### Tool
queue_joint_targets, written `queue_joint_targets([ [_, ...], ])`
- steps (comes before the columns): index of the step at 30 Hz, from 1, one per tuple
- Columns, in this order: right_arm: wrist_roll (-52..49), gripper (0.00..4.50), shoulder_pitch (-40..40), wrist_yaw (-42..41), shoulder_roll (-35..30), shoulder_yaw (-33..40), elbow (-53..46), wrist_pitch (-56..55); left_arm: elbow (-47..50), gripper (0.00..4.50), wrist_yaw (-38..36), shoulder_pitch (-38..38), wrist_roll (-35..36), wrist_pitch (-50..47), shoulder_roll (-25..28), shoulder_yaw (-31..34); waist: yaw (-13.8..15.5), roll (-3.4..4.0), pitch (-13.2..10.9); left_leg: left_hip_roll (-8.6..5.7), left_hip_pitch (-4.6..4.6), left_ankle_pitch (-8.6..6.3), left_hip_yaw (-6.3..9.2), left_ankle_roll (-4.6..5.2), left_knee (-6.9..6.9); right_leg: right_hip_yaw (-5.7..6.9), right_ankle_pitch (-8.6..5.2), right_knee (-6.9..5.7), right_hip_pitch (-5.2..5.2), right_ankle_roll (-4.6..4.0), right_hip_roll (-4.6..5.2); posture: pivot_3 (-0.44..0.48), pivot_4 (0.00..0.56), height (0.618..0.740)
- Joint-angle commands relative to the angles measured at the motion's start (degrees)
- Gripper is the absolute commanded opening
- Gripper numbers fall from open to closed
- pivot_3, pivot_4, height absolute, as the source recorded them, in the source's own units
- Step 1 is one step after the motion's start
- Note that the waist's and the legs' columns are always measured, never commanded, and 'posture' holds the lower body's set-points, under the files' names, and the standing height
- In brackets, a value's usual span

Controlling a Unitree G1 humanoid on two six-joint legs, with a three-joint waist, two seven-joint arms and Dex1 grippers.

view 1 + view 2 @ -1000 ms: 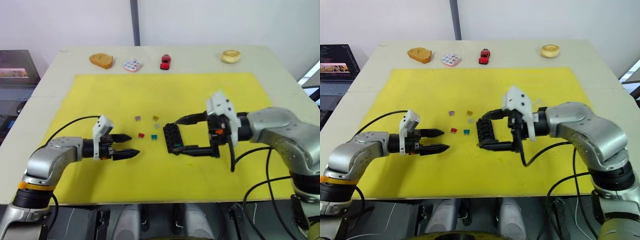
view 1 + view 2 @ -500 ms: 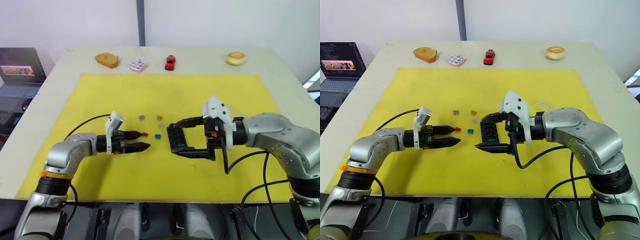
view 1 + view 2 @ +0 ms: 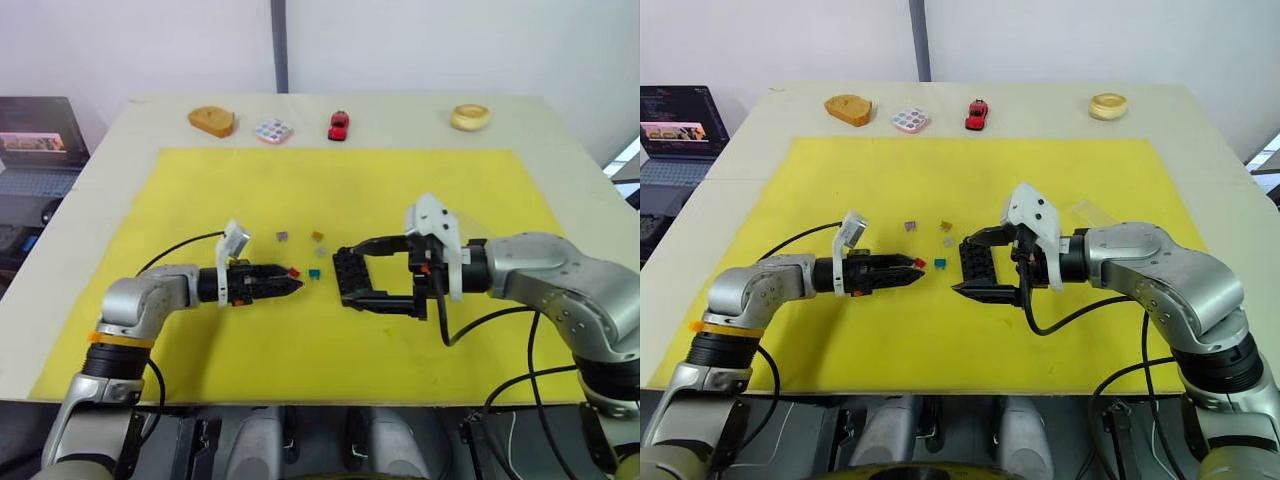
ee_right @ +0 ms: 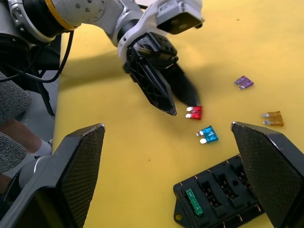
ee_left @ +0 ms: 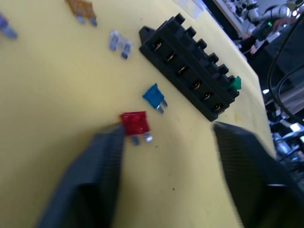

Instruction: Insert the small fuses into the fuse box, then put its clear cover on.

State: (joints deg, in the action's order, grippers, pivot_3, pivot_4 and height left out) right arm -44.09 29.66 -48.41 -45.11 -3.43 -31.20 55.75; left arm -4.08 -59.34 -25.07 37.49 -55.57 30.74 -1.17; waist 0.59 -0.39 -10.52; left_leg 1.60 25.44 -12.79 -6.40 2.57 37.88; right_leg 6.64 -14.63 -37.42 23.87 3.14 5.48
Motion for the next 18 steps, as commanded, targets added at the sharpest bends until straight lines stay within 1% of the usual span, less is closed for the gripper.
queue_joint_targets([
  [1,-0.15,4.5,0.74,0.39,-0.02,1.88,-0.56,-1.2,-0.17,0.99,1.54,1.96,1.36,-2.63,-1.64,-0.1,0.05,0.0,0.0,0.0,0.0,0.0,0.0,0.0,0.0,0.0,0.0,0.0,0.0,0.0,0.0,0.0,0.15,0.74],
  [3,0.06,4.5,0.87,0.36,-0.05,1.75,-0.23,-1.41,-0.45,0.06,2.11,2.7,0.92,-1.91,-2.18,0.17,0.16,0.0,0.0,-0.01,0.0,0.0,0.0,0.0,0.0,0.0,0.0,0.02,-0.02,0.0,0.01,0.0,0.15,0.74],
  [6,0.27,4.5,0.86,0.14,-0.34,1.66,0.15,-1.74,-0.59,0.06,3.31,3.47,1.08,-1.68,-3.06,1.48,0.07,0.02,0.01,-0.01,-0.02,-0.02,0.0,0.0,0.0,0.0,-0.01,0.1,-0.06,-0.03,0.03,0.0,0.15,0.74],
  [10,0.19,4.5,0.88,-0.34,-0.69,1.62,0.72,-1.89,-0.17,0.06,4.48,4.25,2.42,-1.1,-3.89,4.76,0.08,0.04,0.02,-0.01,-0.02,-0.04,0.0,-0.01,0.0,0.0,-0.05,0.1,-0.04,-0.09,0.04,0.0,0.15,0.74],
  [14,0.46,4.5,1.28,-1.19,-0.83,1.12,1.72,-2.09,0.81,0.06,5.54,4.89,3.5,-1.25,-3.47,6.35,-0.03,0.04,0.02,0.0,-0.01,-0.04,0.01,-0.02,-0.01,-0.01,-0.08,0.11,-0.02,-0.16,0.05,0.0,0.15,0.74],
  [18,1.42,4.5,1.6,-2.17,-0.96,0.42,2.58,-2.76,2.19,0.06,6.22,5.63,4.05,-1.45,-2.62,6.56,-0.26,0.04,0.02,0.01,-0.01,-0.04,0.01,-0.02,-0.04,-0.01,-0.09,0.11,0.01,-0.18,0.05,0.0,0.15,0.74],
])
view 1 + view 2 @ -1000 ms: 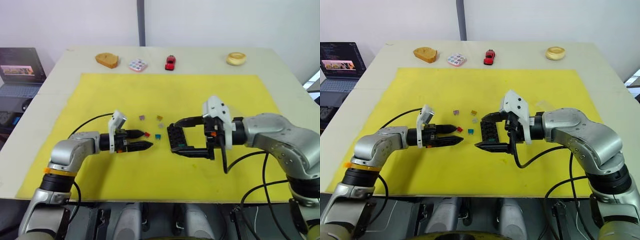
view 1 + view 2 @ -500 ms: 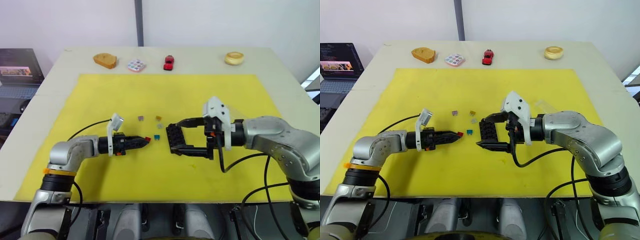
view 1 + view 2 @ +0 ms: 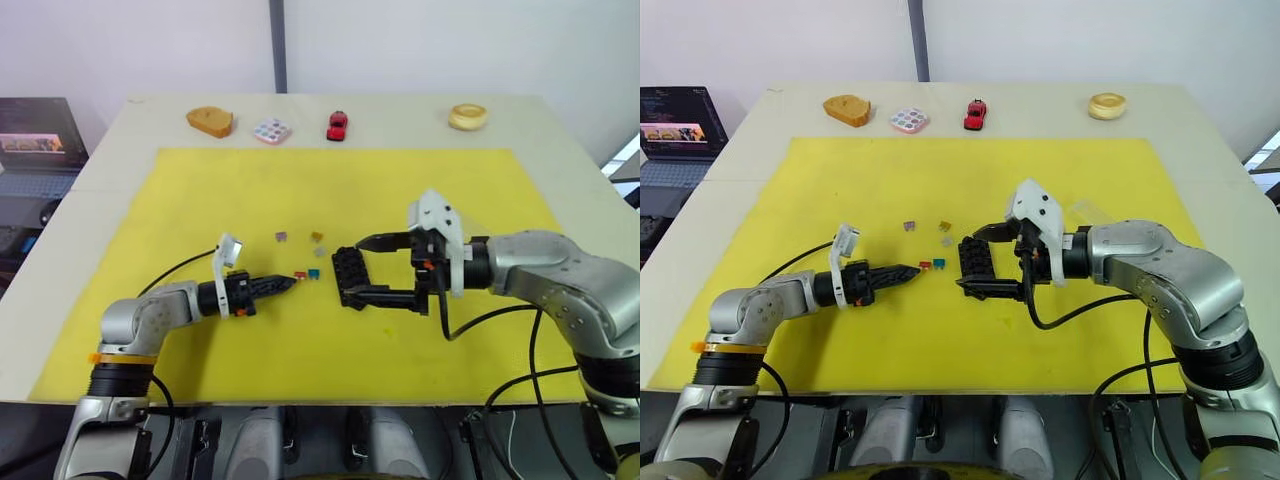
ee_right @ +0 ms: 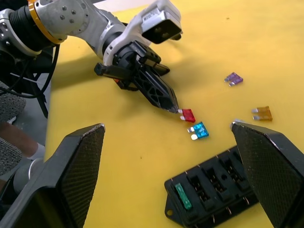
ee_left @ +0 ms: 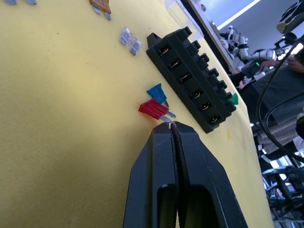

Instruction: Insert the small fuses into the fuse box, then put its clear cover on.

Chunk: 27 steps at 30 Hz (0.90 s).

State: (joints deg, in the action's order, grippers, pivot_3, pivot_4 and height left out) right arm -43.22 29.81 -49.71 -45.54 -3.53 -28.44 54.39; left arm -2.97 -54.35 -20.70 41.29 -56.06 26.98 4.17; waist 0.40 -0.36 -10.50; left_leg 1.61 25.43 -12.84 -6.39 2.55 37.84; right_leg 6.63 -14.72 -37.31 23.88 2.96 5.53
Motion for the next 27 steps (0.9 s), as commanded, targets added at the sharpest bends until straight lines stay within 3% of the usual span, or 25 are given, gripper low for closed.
queue_joint_targets([
  [1,0.79,4.5,1.6,-1.05,-0.5,0.41,0.03,-1.55,1.43,0.06,1.22,1.43,0.51,-1.34,1.58,1.24,-0.12,0.0,0.0,0.0,0.0,0.0,0.0,0.0,-0.01,0.0,0.0,0.0,0.01,0.0,0.0,0.0,0.15,0.74],
  [2,1.0,4.5,1.78,-1.21,-0.46,0.33,0.25,-1.69,1.91,0.06,0.86,1.73,0.38,-1.29,2.32,0.84,-0.19,0.0,0.0,0.0,0.01,0.0,0.0,0.0,-0.02,0.0,0.0,0.0,0.02,0.0,0.0,0.0,0.15,0.74],
  [5,1.69,4.5,2.13,-1.67,-0.47,0.05,0.73,-2.05,3.26,0.88,-0.16,2.7,0.56,-1.87,4.05,-0.36,-0.64,0.0,0.0,0.0,0.02,-0.02,0.0,-0.04,-0.06,-0.02,0.0,0.0,0.08,0.0,0.0,0.0,0.15,0.74],
  [9,2.16,4.5,2.32,-1.98,-0.36,0.05,0.94,-2.22,3.7,2.86,0.69,3.27,0.73,-1.95,4.43,-0.49,-1.02,0.01,0.01,-0.01,0.01,0.01,0.0,-0.1,-0.17,-0.02,0.0,0.02,0.1,0.0,0.0,0.0,0.15,0.74],
  [27,1.86,4.5,1.84,-0.4,0.27,1.06,0.3,-1.43,-2.63,2.86,1.85,-2.38,-1.82,1.86,-1.5,-4.4,1.3,0.08,0.04,-0.12,-0.01,-0.06,0.04,-0.26,-0.08,-0.01,-0.01,0.18,0.21,-0.11,0.13,0.0,0.15,0.74],
])
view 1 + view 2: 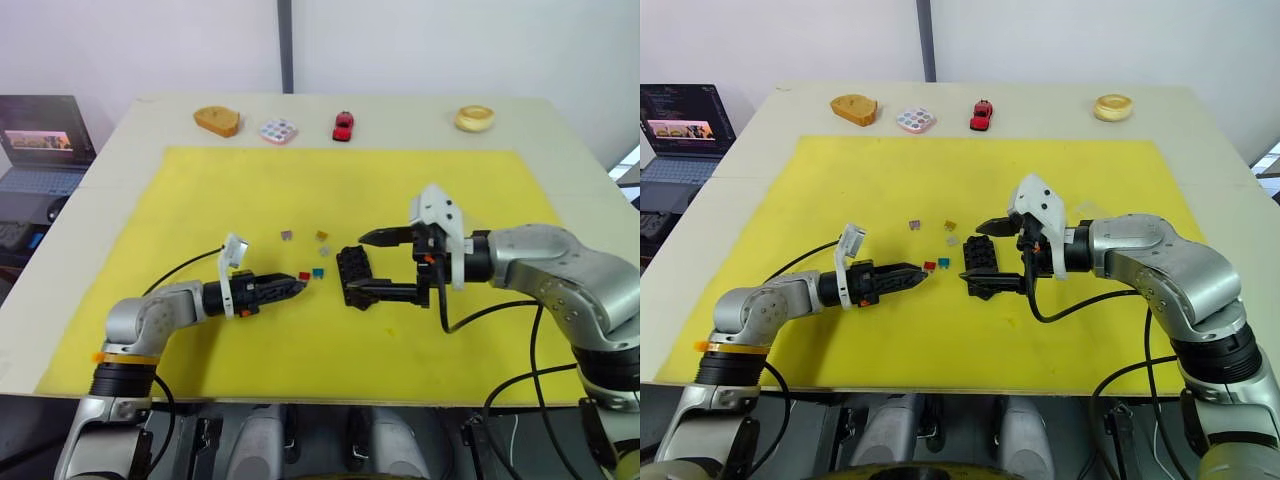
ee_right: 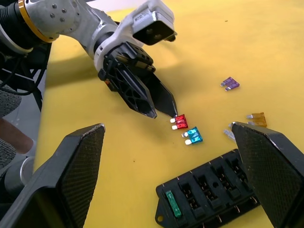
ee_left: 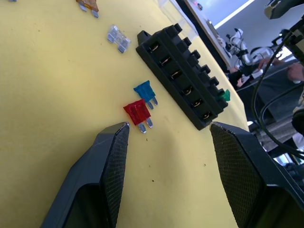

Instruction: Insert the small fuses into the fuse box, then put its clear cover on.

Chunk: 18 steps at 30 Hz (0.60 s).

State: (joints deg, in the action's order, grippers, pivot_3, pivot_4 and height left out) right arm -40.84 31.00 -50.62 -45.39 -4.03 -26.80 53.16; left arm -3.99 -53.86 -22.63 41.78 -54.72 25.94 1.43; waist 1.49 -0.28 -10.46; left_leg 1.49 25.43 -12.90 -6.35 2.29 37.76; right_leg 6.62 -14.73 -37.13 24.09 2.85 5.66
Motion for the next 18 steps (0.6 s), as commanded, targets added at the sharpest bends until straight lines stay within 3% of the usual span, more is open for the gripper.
queue_joint_targets([
  [1,-0.53,4.5,0.55,0.65,0.11,1.62,-1.38,-0.2,-1.54,2.86,0.81,-0.41,-2.73,0.93,-0.38,-2.44,0.38,0.0,0.0,0.0,0.0,0.0,0.0,0.0,0.0,0.0,0.0,0.0,0.0,0.0,0.0,0.0,0.15,0.74],
  [4,-0.55,4.5,0.37,1.2,0.2,1.71,-1.44,-0.18,-2.42,2.86,0.23,-0.53,-3.35,1.59,-0.86,-3.58,0.8,0.02,0.01,0.0,0.0,-0.01,0.0,0.01,0.0,0.0,0.0,0.03,0.0,-0.01,0.0,0.0,0.15,0.74],
  [5,-0.56,4.5,0.31,1.4,0.2,1.77,-1.48,-0.17,-2.78,2.62,0.51,-0.81,-3.43,1.69,-1.26,-3.55,0.81,0.02,0.01,0.0,0.0,-0.01,0.0,0.02,0.0,0.0,0.0,0.05,0.0,-0.01,0.01,0.0,0.15,0.74],
  [7,-0.64,4.5,0.19,1.75,0.17,1.9,-1.58,-0.08,-3.29,1.93,0.9,-1.14,-3.31,1.6,-1.86,-3.09,0.81,0.02,0.01,-0.01,0.01,-0.01,0.0,0.02,0.0,-0.01,0.01,0.06,0.0,-0.02,0.02,0.0,0.15,0.74],
  [11,-0.7,4.5,-0.17,2.11,-0.02,2.03,-1.74,-0.1,-4.59,0.02,1.16,-1.03,-3.66,1.59,-2.34,-2.2,0.79,0.04,0.03,-0.01,0.01,-0.03,0.0,0.05,0.0,0.0,0.01,0.08,0.0,-0.02,0.02,0.0,0.15,0.74],
  [18,-0.73,4.5,-0.6,2.24,-0.11,1.75,-1.81,0.04,-2.78,0.02,2.02,0.79,-2.4,0.21,-2.36,-0.48,0.58,0.08,0.05,0.0,0.01,-0.03,0.0,0.05,-0.01,0.0,0.01,0.08,0.0,-0.02,0.01,0.0,0.15,0.74],
])
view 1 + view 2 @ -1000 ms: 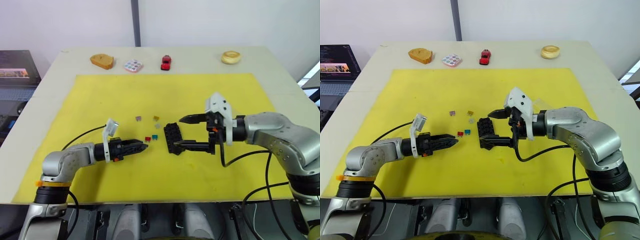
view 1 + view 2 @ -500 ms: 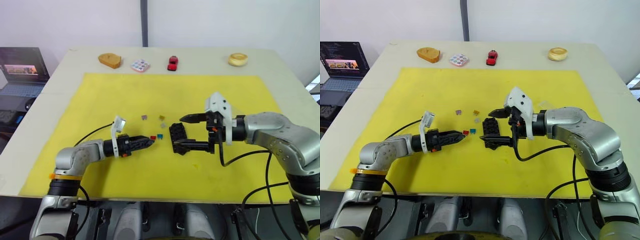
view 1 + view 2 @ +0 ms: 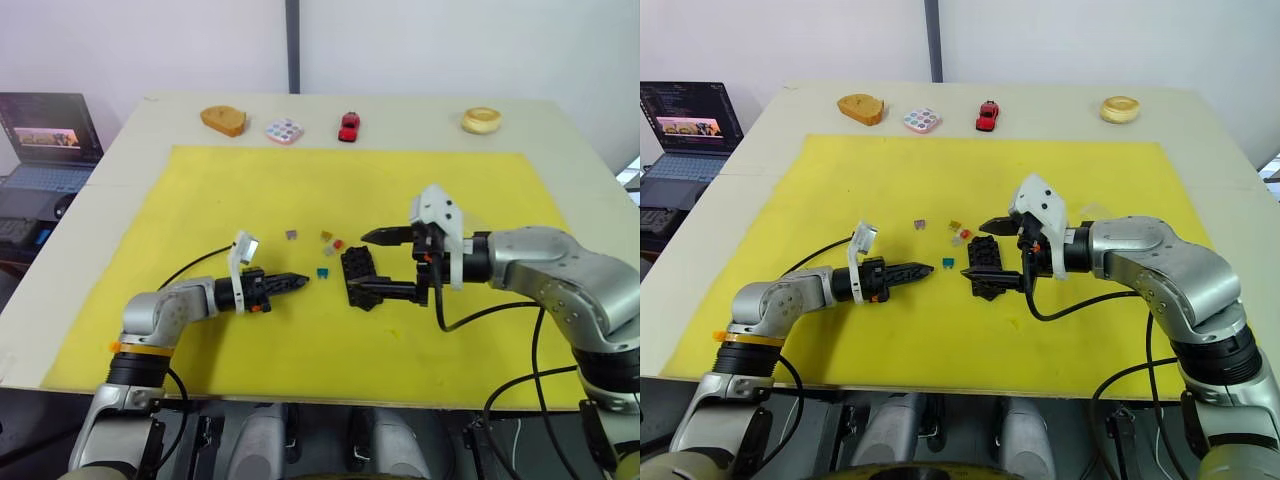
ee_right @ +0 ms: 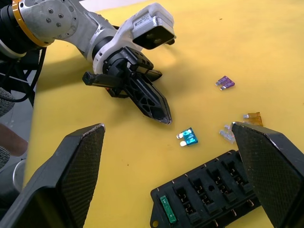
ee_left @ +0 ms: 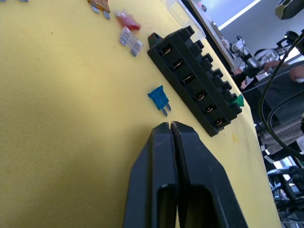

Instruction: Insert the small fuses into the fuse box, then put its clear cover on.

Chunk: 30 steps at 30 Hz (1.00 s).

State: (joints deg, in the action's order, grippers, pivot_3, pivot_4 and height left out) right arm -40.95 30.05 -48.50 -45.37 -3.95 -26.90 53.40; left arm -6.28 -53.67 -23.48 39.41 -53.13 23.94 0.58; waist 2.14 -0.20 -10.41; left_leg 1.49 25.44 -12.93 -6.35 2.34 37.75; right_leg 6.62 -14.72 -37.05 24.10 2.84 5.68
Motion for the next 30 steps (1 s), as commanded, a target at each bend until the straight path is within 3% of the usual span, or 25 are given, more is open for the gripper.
queue_joint_targets([
  [1,-0.57,4.5,0.25,0.03,-0.22,1.59,-1.67,-0.2,0.14,0.02,1.89,2.04,0.31,-1.79,-0.12,0.89,-0.1,0.0,0.0,0.01,0.0,0.0,0.0,0.0,0.0,0.0,0.0,0.0,0.0,0.0,0.0,0.0,0.15,0.74],
  [10,-0.86,4.5,1.18,-0.56,-0.14,2.26,-0.35,-0.39,4.62,0.02,2.95,3.94,2.88,-2.51,2.89,5.73,-1.8,0.01,0.0,0.03,0.03,0.03,-0.01,-0.03,-0.22,0.0,0.0,0.02,-0.09,0.02,-0.04,0.0,0.15,0.74],
  [13,-0.84,4.5,1.56,-0.92,-0.21,2.36,0.14,-0.55,6.42,0.85,2.34,4.13,3.97,-2.35,4.49,6.75,-1.97,-0.02,-0.01,0.04,0.03,0.17,-0.05,-0.06,-0.4,0.0,0.01,0.01,0.0,0.03,-0.06,0.0,0.15,0.74],
  [20,-0.81,4.5,2.17,-1.55,-0.31,2.32,0.89,-0.76,9.59,4.24,2.46,2.84,5.35,-2.63,5.08,5.43,-1.74,-0.01,-0.02,0.05,0.04,0.19,-0.06,-0.13,-0.51,0.0,0.01,0.02,0.07,0.03,-0.08,0.0,0.15,0.74],
  [21,-0.84,4.5,2.23,-1.55,-0.24,2.27,0.91,-0.73,9.59,4.44,2.43,2.58,5.02,-2.38,4.77,4.62,-1.56,-0.01,-0.02,0.05,0.04,0.15,-0.06,-0.2,-0.5,0.01,0.0,0.03,0.07,0.02,-0.08,0.0,0.15,0.74],
  [30,-1.32,4.5,1.47,-0.69,-0.04,2.54,-0.25,-0.02,8.32,4.44,0.5,1.73,2.01,-0.79,3.02,-2.0,-1.34,-0.01,-0.02,0.01,0.06,0.15,-0.06,-0.19,-0.5,0.01,0.0,0.1,0.03,0.01,-0.06,0.0,0.15,0.74],
])
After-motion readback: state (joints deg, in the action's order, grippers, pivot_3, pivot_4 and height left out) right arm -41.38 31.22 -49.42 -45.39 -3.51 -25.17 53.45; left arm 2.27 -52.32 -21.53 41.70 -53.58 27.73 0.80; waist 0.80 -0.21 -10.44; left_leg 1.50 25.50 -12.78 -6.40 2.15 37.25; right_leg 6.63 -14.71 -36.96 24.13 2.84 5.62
